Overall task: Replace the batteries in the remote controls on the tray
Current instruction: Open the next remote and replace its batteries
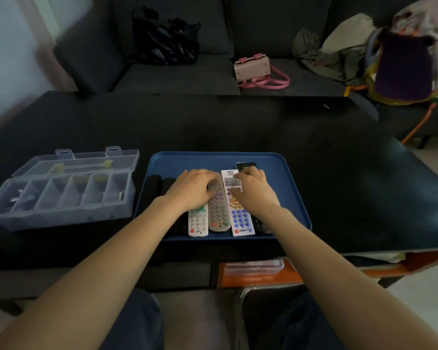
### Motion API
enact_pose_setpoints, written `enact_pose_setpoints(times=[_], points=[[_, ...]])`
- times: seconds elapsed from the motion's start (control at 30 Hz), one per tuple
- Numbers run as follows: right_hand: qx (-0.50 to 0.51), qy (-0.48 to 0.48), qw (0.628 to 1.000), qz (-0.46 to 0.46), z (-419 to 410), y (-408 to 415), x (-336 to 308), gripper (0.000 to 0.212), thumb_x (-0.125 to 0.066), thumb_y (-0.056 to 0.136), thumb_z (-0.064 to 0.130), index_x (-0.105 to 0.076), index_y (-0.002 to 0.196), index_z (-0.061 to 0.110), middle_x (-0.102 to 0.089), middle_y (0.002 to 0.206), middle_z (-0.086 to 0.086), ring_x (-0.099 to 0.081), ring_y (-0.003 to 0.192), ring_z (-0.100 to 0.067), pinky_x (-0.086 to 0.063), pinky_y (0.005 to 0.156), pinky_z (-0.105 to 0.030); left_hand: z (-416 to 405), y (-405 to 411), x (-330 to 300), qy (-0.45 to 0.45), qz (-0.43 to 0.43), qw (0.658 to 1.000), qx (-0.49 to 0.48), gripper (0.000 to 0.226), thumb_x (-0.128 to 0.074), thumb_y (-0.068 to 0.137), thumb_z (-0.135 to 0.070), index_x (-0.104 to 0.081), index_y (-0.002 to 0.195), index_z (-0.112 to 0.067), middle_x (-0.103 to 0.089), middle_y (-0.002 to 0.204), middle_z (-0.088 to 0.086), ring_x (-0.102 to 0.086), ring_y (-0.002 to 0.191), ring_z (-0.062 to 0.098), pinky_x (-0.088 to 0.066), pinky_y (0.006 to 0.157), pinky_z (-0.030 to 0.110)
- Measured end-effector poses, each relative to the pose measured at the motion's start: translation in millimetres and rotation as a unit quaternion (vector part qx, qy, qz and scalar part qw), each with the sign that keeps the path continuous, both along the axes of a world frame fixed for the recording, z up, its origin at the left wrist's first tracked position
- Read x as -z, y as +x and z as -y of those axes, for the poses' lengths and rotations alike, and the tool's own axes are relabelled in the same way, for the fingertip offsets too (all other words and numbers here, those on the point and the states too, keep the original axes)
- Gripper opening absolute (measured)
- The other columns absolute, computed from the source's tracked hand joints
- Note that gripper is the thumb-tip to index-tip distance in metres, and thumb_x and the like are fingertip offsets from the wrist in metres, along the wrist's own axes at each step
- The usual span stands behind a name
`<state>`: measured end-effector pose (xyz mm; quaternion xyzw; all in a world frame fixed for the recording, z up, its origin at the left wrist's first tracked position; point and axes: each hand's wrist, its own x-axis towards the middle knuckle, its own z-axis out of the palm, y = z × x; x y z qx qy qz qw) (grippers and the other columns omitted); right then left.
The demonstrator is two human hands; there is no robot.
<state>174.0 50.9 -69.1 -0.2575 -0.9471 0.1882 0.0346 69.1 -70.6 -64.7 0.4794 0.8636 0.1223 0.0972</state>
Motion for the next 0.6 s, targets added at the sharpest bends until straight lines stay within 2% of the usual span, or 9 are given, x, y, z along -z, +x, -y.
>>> enact_pose_setpoints(times=[0.2, 0.3, 0.47, 0.6], points=[[0.037, 0.01, 0.997, 0.071, 20.6, -1.5, 0.6, 0.041, -0.054, 0.094, 0.028, -0.05, 0.129, 0.009, -0.029, 0.141, -0.013, -0.028, 0.131, -0.028, -0.041, 0.097, -0.039, 16.1, 6.8, 3.4, -0.06, -0.019, 0.998, 0.012, 0.04, -0.038, 0.098, -0.022, -0.041, 0.138, -0.027, -0.035, 0.149, -0.004, -0.018, 0.142, 0.014, -0.004, 0.114, 0.051], [0.053, 0.02, 0.994, 0.097, 25.9, -6.4, -3.4, 0.052, -0.058, 0.091, 0.033, -0.043, 0.135, 0.008, -0.025, 0.144, -0.014, -0.023, 0.135, -0.03, -0.039, 0.099, -0.04, 17.4, 7.5, 5.8, -0.07, -0.042, 0.996, 0.023, 0.042, -0.037, 0.098, -0.02, -0.038, 0.139, -0.027, -0.033, 0.15, -0.005, -0.014, 0.143, 0.013, 0.001, 0.114, 0.05], [0.064, 0.054, 0.98, 0.178, 28.9, -18.2, -12.6, 0.07, -0.067, 0.087, 0.034, -0.033, 0.14, 0.006, -0.025, 0.143, -0.018, -0.026, 0.134, -0.031, -0.041, 0.1, -0.038, 16.6, 2.8, 5.4, -0.085, -0.048, 0.995, 0.038, 0.047, -0.041, 0.096, -0.011, -0.038, 0.14, -0.027, -0.034, 0.149, -0.005, -0.016, 0.142, 0.013, -0.002, 0.115, 0.049], [0.083, 0.054, 0.978, 0.183, 32.6, -24.8, -9.1, 0.062, -0.062, 0.09, 0.023, -0.031, 0.14, 0.002, -0.033, 0.139, -0.021, -0.036, 0.127, -0.033, -0.043, 0.096, -0.037, 15.3, 1.5, 3.8, -0.071, -0.033, 0.997, 0.027, 0.045, -0.042, 0.095, -0.012, -0.042, 0.137, -0.028, -0.038, 0.146, -0.001, -0.025, 0.139, 0.015, -0.008, 0.114, 0.049]])
